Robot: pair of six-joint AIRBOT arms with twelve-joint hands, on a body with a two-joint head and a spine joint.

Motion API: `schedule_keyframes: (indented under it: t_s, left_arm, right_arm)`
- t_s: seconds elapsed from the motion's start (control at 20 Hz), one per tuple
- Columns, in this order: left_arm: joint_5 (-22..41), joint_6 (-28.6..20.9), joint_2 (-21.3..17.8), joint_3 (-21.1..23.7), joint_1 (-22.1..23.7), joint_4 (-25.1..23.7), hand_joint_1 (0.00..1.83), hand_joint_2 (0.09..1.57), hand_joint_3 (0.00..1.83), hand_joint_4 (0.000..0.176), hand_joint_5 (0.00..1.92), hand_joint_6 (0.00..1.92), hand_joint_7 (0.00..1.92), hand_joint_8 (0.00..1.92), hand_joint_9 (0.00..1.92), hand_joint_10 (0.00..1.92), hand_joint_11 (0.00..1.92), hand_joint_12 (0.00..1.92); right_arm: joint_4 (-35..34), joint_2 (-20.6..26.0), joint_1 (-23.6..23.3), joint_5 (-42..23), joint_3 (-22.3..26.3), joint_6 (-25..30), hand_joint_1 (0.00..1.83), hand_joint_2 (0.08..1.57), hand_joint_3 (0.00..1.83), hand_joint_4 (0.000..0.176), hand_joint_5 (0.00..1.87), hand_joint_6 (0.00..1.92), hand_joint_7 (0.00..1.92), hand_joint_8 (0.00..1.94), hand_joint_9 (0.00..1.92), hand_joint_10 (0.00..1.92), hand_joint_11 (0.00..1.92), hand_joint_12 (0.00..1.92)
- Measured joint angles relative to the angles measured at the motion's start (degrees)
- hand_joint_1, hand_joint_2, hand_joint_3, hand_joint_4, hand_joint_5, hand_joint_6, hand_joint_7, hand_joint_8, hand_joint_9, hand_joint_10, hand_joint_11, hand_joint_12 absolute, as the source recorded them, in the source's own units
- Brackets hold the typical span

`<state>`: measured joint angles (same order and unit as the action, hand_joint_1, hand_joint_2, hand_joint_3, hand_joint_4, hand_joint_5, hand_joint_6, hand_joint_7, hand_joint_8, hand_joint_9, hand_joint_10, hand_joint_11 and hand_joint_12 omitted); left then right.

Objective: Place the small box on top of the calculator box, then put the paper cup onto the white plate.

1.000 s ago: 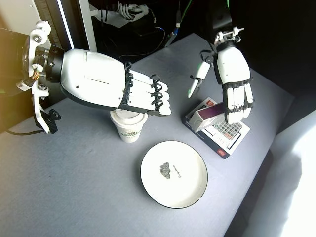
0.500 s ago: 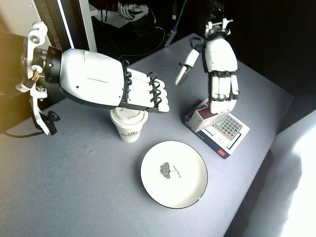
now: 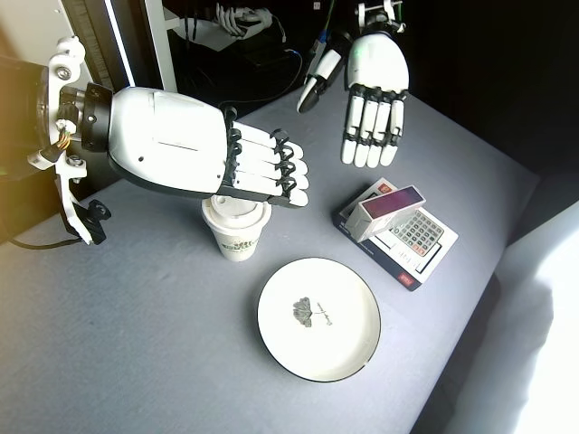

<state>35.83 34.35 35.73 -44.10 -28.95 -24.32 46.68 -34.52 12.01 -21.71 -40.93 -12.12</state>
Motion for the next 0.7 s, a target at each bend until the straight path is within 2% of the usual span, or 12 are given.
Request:
schedule_keyframes:
  t_s: [0.05, 0.15, 0.2, 0.35, 0.45, 0.5, 0.55, 0.6, 0.7]
  left_arm:
    - [1.4, -1.7, -0.7, 0.5, -0.6, -2.1, 0.11, 1.15, 0.01, 0.000, 0.24, 0.00, 0.28, 0.00, 0.26, 0.00, 0.00, 0.51]
    - [2.9, -4.1, -0.9, 0.5, -1.0, -5.9, 0.14, 1.16, 0.00, 0.000, 0.30, 0.01, 0.33, 0.01, 0.32, 0.01, 0.00, 0.65]
    - [3.5, -5.0, -0.9, 0.5, -1.0, -7.6, 0.13, 1.17, 0.00, 0.000, 0.29, 0.00, 0.32, 0.00, 0.31, 0.00, 0.00, 0.61]
    - [3.8, -5.5, -0.2, 0.5, -0.5, -9.6, 0.12, 1.17, 0.00, 0.000, 0.31, 0.01, 0.35, 0.01, 0.35, 0.01, 0.00, 0.66]
    - [3.7, -5.5, -0.1, 0.9, -0.1, -9.6, 0.12, 1.17, 0.00, 0.000, 0.31, 0.01, 0.36, 0.01, 0.35, 0.01, 0.00, 0.67]
    - [3.8, -5.5, -0.1, 1.3, 0.0, -9.5, 0.09, 1.18, 0.00, 0.000, 0.28, 0.00, 0.33, 0.00, 0.32, 0.00, 0.00, 0.60]
    - [3.9, -5.0, -0.1, 2.0, 0.0, -9.3, 0.14, 1.16, 0.00, 0.000, 0.33, 0.01, 0.37, 0.01, 0.36, 0.01, 0.00, 0.70]
    - [3.6, -4.6, 0.0, 2.5, 0.0, -9.4, 0.08, 1.19, 0.01, 0.000, 0.30, 0.00, 0.33, 0.00, 0.32, 0.00, 0.00, 0.63]
    - [3.3, -4.2, 0.1, 2.9, -0.5, -9.2, 0.10, 1.20, 0.00, 0.000, 0.29, 0.00, 0.33, 0.00, 0.32, 0.00, 0.00, 0.63]
  right_arm:
    - [1.0, -0.3, 0.6, 0.4, 0.0, -0.1, 1.37, 0.93, 0.01, 0.000, 0.00, 0.00, 0.00, 0.00, 0.00, 0.00, 0.00, 0.17]
    - [0.8, -0.4, 0.2, 0.7, -0.1, -0.7, 1.41, 0.95, 0.01, 0.000, 0.00, 0.00, 0.00, 0.00, 0.00, 0.00, 0.00, 0.12]
    - [-0.2, -0.5, -0.3, 0.1, -0.2, -1.0, 1.40, 0.95, 0.00, 0.000, 0.00, 0.00, 0.00, 0.00, 0.00, 0.00, 0.00, 0.09]
    - [0.2, -1.5, -0.3, 0.0, -0.5, -0.4, 1.41, 0.97, 0.01, 0.000, 0.00, 0.00, 0.00, 0.00, 0.00, 0.00, 0.00, 0.12]
    - [1.0, -3.0, -0.4, -0.1, -1.2, 2.9, 1.43, 0.97, 0.00, 0.000, 0.00, 0.00, 0.00, 0.00, 0.00, 0.00, 0.00, 0.08]
    - [1.6, -3.7, -0.4, 0.2, -1.7, 4.3, 1.44, 0.96, 0.00, 0.000, 0.00, 0.00, 0.00, 0.00, 0.00, 0.00, 0.00, 0.11]
    - [3.3, -4.3, -0.4, 0.8, -2.2, 6.3, 1.43, 0.97, 0.00, 0.000, 0.00, 0.00, 0.00, 0.00, 0.00, 0.00, 0.00, 0.03]
    - [5.7, -4.3, -0.4, 1.2, -2.3, 8.7, 1.42, 0.96, 0.00, 0.000, 0.00, 0.00, 0.00, 0.00, 0.00, 0.00, 0.00, 0.02]
    - [10.2, -4.3, -1.2, 1.6, -2.3, 13.7, 1.40, 0.97, 0.00, 0.000, 0.00, 0.00, 0.00, 0.00, 0.00, 0.00, 0.00, 0.00]
